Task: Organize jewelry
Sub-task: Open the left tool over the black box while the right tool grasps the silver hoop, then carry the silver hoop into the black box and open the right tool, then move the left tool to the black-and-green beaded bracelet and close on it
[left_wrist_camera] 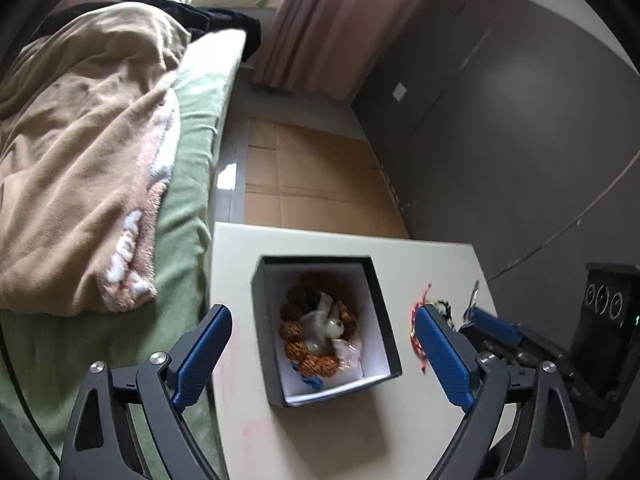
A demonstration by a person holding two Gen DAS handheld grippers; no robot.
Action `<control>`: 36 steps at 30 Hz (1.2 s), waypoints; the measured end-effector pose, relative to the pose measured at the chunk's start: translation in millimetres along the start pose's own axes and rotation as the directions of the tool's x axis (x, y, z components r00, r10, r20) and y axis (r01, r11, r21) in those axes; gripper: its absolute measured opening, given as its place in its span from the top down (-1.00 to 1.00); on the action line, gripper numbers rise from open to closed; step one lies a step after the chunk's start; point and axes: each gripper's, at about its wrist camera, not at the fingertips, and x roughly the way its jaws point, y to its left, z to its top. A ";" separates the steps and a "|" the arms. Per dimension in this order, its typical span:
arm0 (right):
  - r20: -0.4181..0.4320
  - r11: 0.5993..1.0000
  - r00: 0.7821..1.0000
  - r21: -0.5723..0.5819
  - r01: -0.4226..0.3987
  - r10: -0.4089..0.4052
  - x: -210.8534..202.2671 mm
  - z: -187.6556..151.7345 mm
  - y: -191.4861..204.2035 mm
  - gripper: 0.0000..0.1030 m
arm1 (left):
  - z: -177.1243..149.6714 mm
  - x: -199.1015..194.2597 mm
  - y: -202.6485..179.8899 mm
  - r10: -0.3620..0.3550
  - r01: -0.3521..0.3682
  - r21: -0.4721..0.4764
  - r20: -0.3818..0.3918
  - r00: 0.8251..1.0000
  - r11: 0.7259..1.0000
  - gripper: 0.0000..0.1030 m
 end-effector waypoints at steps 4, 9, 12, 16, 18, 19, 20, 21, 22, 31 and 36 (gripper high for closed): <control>-0.001 0.999 1.000 -0.020 -0.029 0.029 14.0 1.9 16.4 0.02 | 5.8 -6.2 16.7 0.008 -0.007 -0.034 0.037 0.999 0.999 -0.88; -0.004 0.999 0.999 -0.030 -0.045 0.045 32.5 4.3 29.6 0.02 | 11.3 -13.4 36.9 0.002 0.003 -0.079 0.069 0.998 0.997 -0.96; 0.018 0.998 0.999 -0.038 -0.041 0.041 41.3 9.3 35.5 0.00 | 11.8 -15.5 42.6 0.007 0.000 -0.093 0.083 0.997 0.996 -0.96; 0.005 0.998 0.998 0.018 -0.068 0.068 46.4 12.3 25.6 -0.41 | 10.7 -15.3 45.6 0.002 0.007 -0.107 0.085 0.996 0.994 -0.96; 0.015 0.996 0.998 0.049 -0.068 0.068 41.7 11.8 17.6 -0.68 | 10.0 -14.8 41.6 0.001 0.007 -0.089 0.083 0.997 0.996 -0.96; 0.016 0.996 0.998 0.055 -0.065 0.064 39.3 12.0 14.8 -0.71 | 10.1 -14.8 39.5 0.002 0.004 -0.079 0.083 0.997 0.997 -0.96; 0.017 0.997 0.998 0.058 -0.059 0.058 36.9 11.4 13.0 -0.71 | 10.0 -15.0 37.0 0.001 0.005 -0.072 0.083 0.997 0.997 -0.96; 0.017 0.997 0.998 0.062 -0.053 0.052 33.6 10.1 10.5 -0.71 | 9.8 -15.1 33.9 -0.002 0.008 -0.064 0.082 0.997 0.998 -0.96; 0.017 0.997 0.999 0.065 -0.047 0.046 30.3 8.6 8.5 -0.71 | 9.5 -15.3 31.6 -0.004 0.008 -0.059 0.082 0.997 0.998 -0.96; 0.045 0.991 0.998 0.132 0.036 -0.042 -7.4 -4.4 -19.4 -1.00 | 3.6 -10.1 2.0 -0.002 0.002 0.000 0.080 0.997 1.000 -0.96; 0.080 0.988 0.995 0.143 0.052 -0.064 -32.8 -3.6 -29.5 -1.00 | -1.2 -9.3 -16.1 -0.007 0.005 0.020 0.107 0.994 1.000 -0.96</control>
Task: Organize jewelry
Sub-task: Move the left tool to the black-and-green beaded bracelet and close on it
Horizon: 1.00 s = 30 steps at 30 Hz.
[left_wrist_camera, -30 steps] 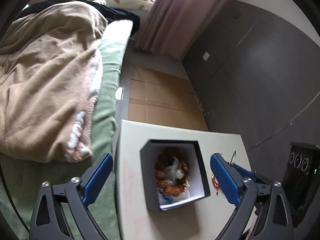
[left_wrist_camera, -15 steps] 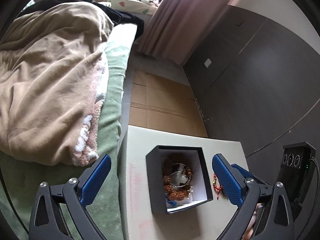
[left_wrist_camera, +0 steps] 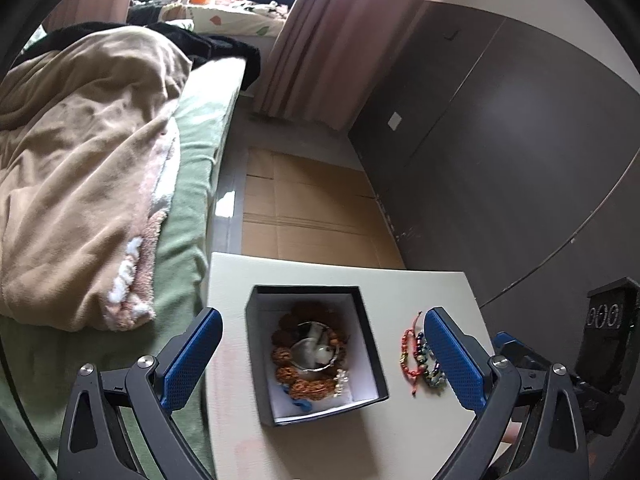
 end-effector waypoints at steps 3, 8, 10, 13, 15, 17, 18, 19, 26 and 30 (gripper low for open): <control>0.010 1.000 1.000 0.007 0.004 -0.004 -12.6 0.6 -8.0 -1.00 | -3.5 4.8 -13.2 0.002 -0.002 0.021 -0.007 1.000 1.000 -0.96; -0.012 0.999 1.000 0.023 0.023 -0.023 -23.2 0.1 -25.0 -1.00 | -7.9 10.1 -33.1 -0.002 0.003 0.040 -0.012 1.000 0.999 -0.96; -0.027 0.999 0.999 0.029 0.038 -0.037 -25.2 -1.3 -31.7 -1.00 | -9.6 11.8 -42.8 0.000 0.001 0.056 -0.012 1.000 0.998 -0.96; -0.029 0.998 0.998 0.034 0.060 -0.059 -32.0 -2.6 -42.3 -1.00 | -12.4 15.2 -55.6 0.003 -0.002 0.079 -0.015 1.000 0.997 -0.96; -0.025 0.997 0.998 0.045 0.067 -0.066 -38.0 -3.4 -52.0 -1.00 | -13.9 17.7 -62.5 0.002 0.000 0.090 -0.017 1.000 0.996 -0.96; -0.025 0.995 0.997 0.070 0.077 -0.075 -43.0 -3.2 -63.0 -1.00 | -15.8 21.5 -70.7 0.002 0.000 0.102 -0.021 1.000 0.995 -0.96; -0.022 0.993 0.996 0.083 0.085 -0.083 -46.3 -3.1 -69.0 -1.00 | -16.6 23.5 -74.6 0.003 -0.001 0.107 -0.023 1.000 0.994 -0.96; -0.017 0.991 0.996 0.095 0.093 -0.092 -50.2 -3.3 -74.8 -1.00 | -16.9 25.0 -77.5 0.005 -0.002 0.110 -0.025 1.000 0.994 -0.96; 0.000 0.980 0.992 0.155 0.123 -0.125 -65.9 -1.6 -113.0 -1.00 | -23.0 39.7 -107.6 -0.012 0.019 0.148 -0.044 0.999 0.989 -0.94; -0.011 0.975 0.991 0.180 0.132 -0.132 -64.7 -1.0 -126.2 -1.00 | -27.2 54.4 -121.0 -0.019 0.032 0.169 -0.074 0.997 0.985 -0.78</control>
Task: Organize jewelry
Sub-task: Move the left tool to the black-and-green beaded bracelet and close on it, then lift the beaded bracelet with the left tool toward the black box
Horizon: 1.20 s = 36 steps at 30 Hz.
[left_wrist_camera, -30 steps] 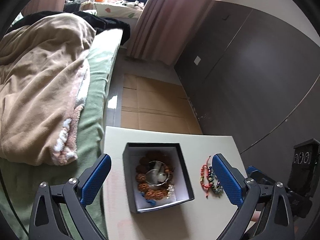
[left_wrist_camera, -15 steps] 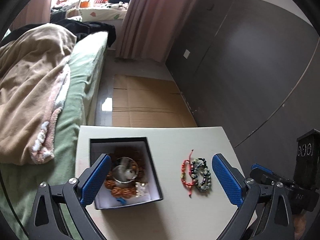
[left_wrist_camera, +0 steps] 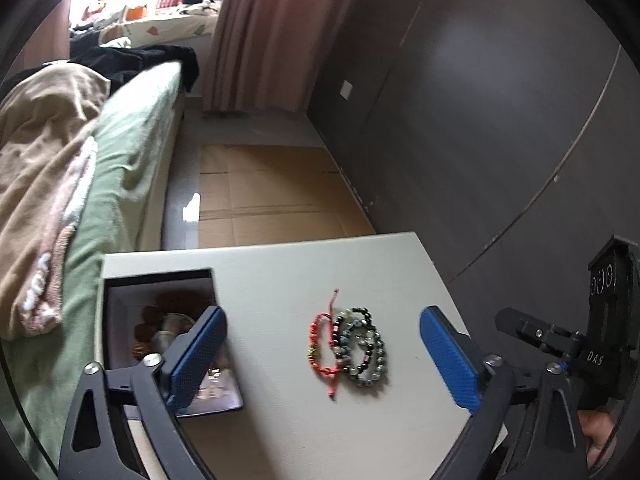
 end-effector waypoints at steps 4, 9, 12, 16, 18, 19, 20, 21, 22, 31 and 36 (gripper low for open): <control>0.010 1.000 1.000 0.011 0.006 -0.006 -2.3 2.9 -5.5 -1.00 | -6.0 21.8 -10.5 -0.013 0.014 0.025 -0.055 0.998 1.000 -0.36; 0.008 0.999 0.999 0.025 0.032 -0.032 -2.1 6.4 -16.2 -1.00 | -15.2 47.5 -23.5 -0.031 0.039 0.066 -0.105 0.994 0.997 0.03; -0.002 0.998 0.999 0.031 0.047 -0.047 0.7 7.7 -21.6 -1.00 | -19.4 61.1 -24.7 -0.046 0.056 0.061 -0.145 0.988 0.997 0.29; -0.011 0.997 0.998 0.024 0.068 -0.068 4.9 8.7 -24.6 -1.00 | -22.7 72.2 -23.6 -0.041 0.053 0.066 -0.167 0.985 0.996 0.31; -0.015 0.997 0.997 0.026 0.076 -0.075 7.2 9.5 -26.1 -1.00 | -25.8 78.2 -20.7 -0.035 0.046 0.057 -0.180 0.983 0.997 0.40; -0.016 0.997 0.997 0.027 0.079 -0.078 8.4 10.1 -26.0 -1.00 | -29.0 82.1 -17.1 -0.020 0.030 0.049 -0.197 0.980 0.998 0.60; -0.017 0.996 0.997 0.027 0.081 -0.080 9.6 10.2 -25.5 -1.00 | -31.2 84.8 -15.7 -0.012 0.023 0.049 -0.209 0.978 0.999 0.70; -0.018 0.996 0.996 0.025 0.083 -0.083 11.2 10.0 -25.0 -1.00 | -33.2 87.9 -15.9 -0.009 0.021 0.053 -0.218 0.976 0.998 0.70; -0.018 0.996 0.996 0.024 0.085 -0.085 12.0 9.9 -24.5 -1.00 | -34.5 90.0 -16.8 -0.008 0.022 0.059 -0.224 0.974 0.998 0.70; -0.008 0.995 0.995 0.027 0.097 -0.097 19.4 10.6 -20.2 -1.00 | -46.1 105.1 -19.3 0.007 0.013 0.073 -0.273 0.962 0.997 0.70; 0.001 0.996 0.996 0.023 0.092 -0.092 17.1 10.8 -16.8 -1.00 | -47.3 105.6 -15.8 -0.008 0.023 0.053 -0.268 0.964 0.998 0.71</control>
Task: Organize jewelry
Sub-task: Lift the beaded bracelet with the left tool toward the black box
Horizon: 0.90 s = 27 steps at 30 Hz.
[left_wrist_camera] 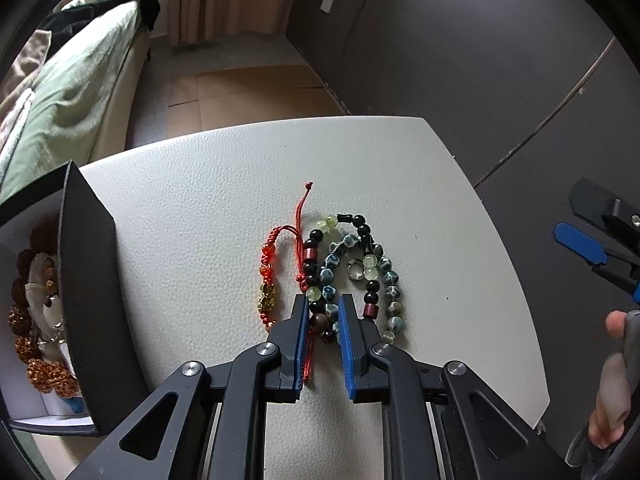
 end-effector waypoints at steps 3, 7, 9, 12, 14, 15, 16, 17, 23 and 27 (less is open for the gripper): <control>0.005 1.000 1.000 0.002 -0.001 0.001 -2.1 -1.1 0.3 -1.00 | 1.3 -5.2 2.3 -0.019 0.019 -0.004 0.011 1.000 1.000 0.82; 0.044 0.998 0.999 0.065 0.000 -0.002 -6.3 -1.2 3.6 -1.00 | 5.9 -19.3 4.9 -0.046 0.047 -0.021 0.057 0.997 0.999 0.82; 0.036 0.999 0.999 0.039 -0.038 0.037 -4.7 1.3 13.7 -1.00 | 6.6 -27.0 7.9 -0.055 0.058 -0.028 0.076 0.996 0.998 0.82; 0.044 0.999 0.999 0.018 -0.031 0.030 -6.0 0.2 23.6 -1.00 | 8.7 -38.9 11.1 -0.080 0.084 -0.037 0.103 0.991 0.996 0.82; 0.040 1.000 0.999 0.008 -0.022 0.022 -4.3 -0.9 27.5 -1.00 | 12.1 -47.8 11.1 -0.089 0.095 -0.038 0.127 0.988 0.995 0.82; 0.033 1.000 0.999 0.006 -0.021 0.021 -2.2 -2.2 28.7 -1.00 | 13.0 -52.1 11.4 -0.094 0.100 -0.036 0.139 0.986 0.994 0.82; 0.026 1.000 0.999 0.004 -0.020 0.020 0.3 -3.1 30.4 -1.00 | 15.0 -57.7 11.1 -0.100 0.106 -0.035 0.153 0.983 0.994 0.82; 0.019 1.000 1.000 0.002 -0.020 0.020 2.9 -3.6 32.2 -1.00 | 16.0 -61.9 10.8 -0.102 0.109 -0.034 0.161 0.982 0.993 0.82; -0.019 0.999 1.000 -0.044 -0.014 0.013 16.8 -8.0 45.8 -1.00 | 21.0 -87.8 21.9 -0.111 0.125 -0.050 0.220 0.969 0.991 0.82; -0.060 0.996 0.998 -0.077 -0.034 0.029 28.4 -14.2 50.5 -1.00 | 22.2 -98.8 30.0 -0.111 0.131 -0.066 0.244 0.963 0.989 0.82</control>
